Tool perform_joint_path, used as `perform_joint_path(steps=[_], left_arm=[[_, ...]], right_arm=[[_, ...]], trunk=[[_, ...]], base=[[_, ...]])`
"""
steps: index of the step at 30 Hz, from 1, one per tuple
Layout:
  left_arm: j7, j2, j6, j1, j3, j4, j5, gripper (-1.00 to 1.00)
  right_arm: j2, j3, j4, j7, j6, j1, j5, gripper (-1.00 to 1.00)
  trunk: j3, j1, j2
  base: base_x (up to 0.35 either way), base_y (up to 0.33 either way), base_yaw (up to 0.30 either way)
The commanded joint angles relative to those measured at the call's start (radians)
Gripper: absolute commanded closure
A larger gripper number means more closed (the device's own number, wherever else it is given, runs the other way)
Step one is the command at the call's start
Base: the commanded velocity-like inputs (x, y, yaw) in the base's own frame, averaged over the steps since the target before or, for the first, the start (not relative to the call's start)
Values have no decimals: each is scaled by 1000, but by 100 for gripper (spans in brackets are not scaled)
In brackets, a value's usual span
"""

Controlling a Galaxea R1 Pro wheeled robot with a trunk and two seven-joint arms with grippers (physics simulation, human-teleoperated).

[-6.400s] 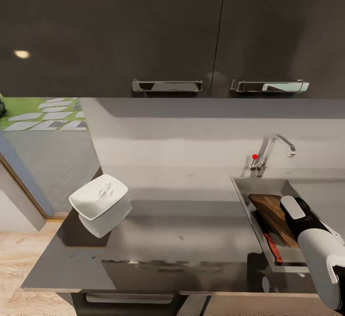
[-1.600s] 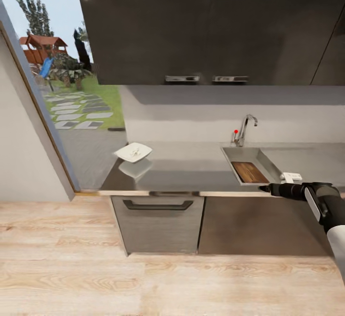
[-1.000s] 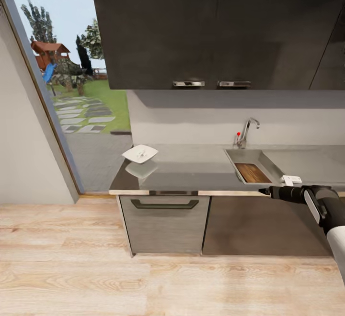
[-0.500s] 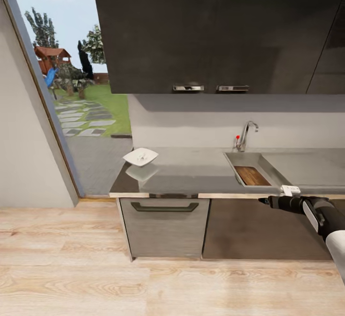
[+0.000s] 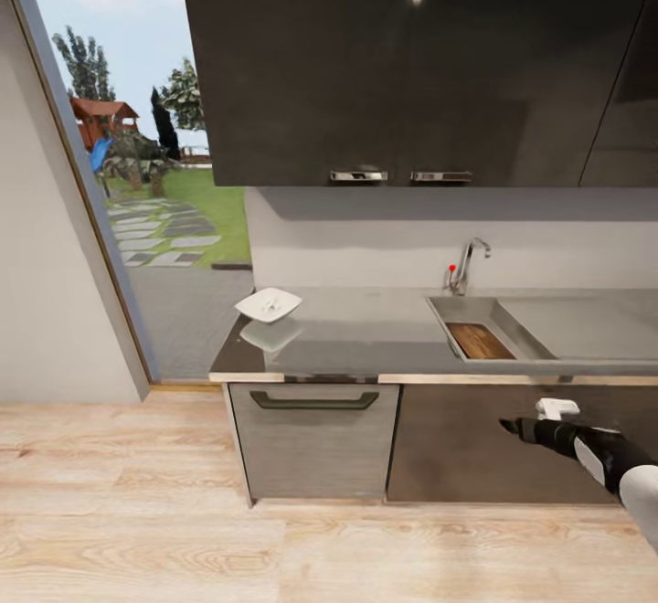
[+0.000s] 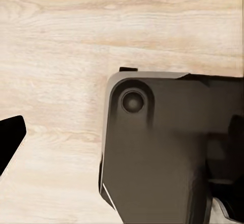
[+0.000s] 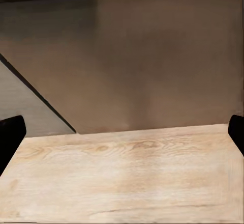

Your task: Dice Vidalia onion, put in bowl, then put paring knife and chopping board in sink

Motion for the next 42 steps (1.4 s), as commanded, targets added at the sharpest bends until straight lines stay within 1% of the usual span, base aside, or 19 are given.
perform_joint_path(steps=[1, 2, 4, 5, 6, 7, 8, 10, 11, 13, 14, 16, 19, 30, 32, 35, 37, 40, 42], left_arm=[[0, 0, -1, 0, -2, -24, 8, -100], [0, 0, -1, 0, -2, -50, 8, -100], [1, 1, -1, 0, -2, -108, 7, -100], [1, 1, -1, 0, -2, -138, 6, -100], [2, 1, -1, 0, -2, -181, 5, -100], [2, 1, 0, 0, -2, -194, 5, -100], [2, 1, 0, -1, -2, -217, 5, -100], [3, 1, 0, -1, -2, -255, 5, -100], [3, 2, 0, -1, -2, -276, 3, -100], [3, 11, 0, -1, -2, -283, 3, -100], [3, 18, -1, -1, -2, -286, 4, -100], [3, 25, -2, -1, -2, -288, 4, -100], [3, 36, -3, -1, -2, -285, 4, -100], [3, 42, -2, -1, -2, -263, 4, -100], [4, 43, -1, -1, -2, -248, 5, -100], [4, 51, 2, -1, -2, -207, 5, -100], [5, 56, 2, -1, -3, -175, 6, -100], [5, 72, 2, -1, -2, -88, 6, -100], [6, 78, 3, -1, -3, -62, 7, -100]], right_arm=[[3, -9, 39, -28, -59, 4, 4, -100], [12, -9, 62, -71, -130, 21, 4, -100], [37, -9, 85, -172, -275, 111, 2, -100], [55, -9, 91, -226, -345, 165, 2, -100], [88, -9, 96, -306, -441, 234, 2, -100], [100, -9, 97, -333, -469, 255, 2, -100], [125, -9, 98, -387, -522, 296, 2, -100], [177, -9, 100, -480, -613, 376, 2, -100], [255, -9, 100, -544, -728, 465, 2, -100], [314, -10, 100, -564, -820, 522, 2, -100], [336, -10, 100, -569, -862, 539, 2, -100], [360, -11, 101, -575, -912, 558, 2, -100], [374, -11, 101, -577, -938, 568, 0, -100], [373, -13, 101, -583, -930, 571, -2, -100], [368, -14, 101, -582, -894, 571, -3, -100], [346, -15, 101, -574, -774, 574, -5, -100], [333, -15, 101, -564, -733, 592, -5, -100], [319, -15, 102, -529, -699, 662, -6, -100], [317, -14, 102, -516, -680, 716, -6, -100]], trunk=[[0, 1, -2], [1, 1, -2], [4, 1, -2], [6, 1, -2], [8, 1, -2], [9, 1, -2], [11, 1, -2], [14, 1, -2], [15, 1, -2], [19, 1, -2], [20, 1, -2], [23, 1, -2], [26, 1, -2], [26, 1, -2], [26, 1, -2], [26, 1, -2], [26, 1, -2], [26, 1, -2], [26, 1, -2]], base=[[0, 0, 0], [0, 0, 0], [0, 0, 0], [0, 0, 0], [0, 0, 0], [0, 0, 0], [0, 0, 0], [0, 0, 0], [0, 0, 0], [0, 0, 0], [0, 0, 0], [0, 0, 0], [0, 0, 0], [0, 0, 0], [0, 0, 0], [0, 0, 0], [0, 0, 0], [0, 0, 0], [0, 0, 0]])
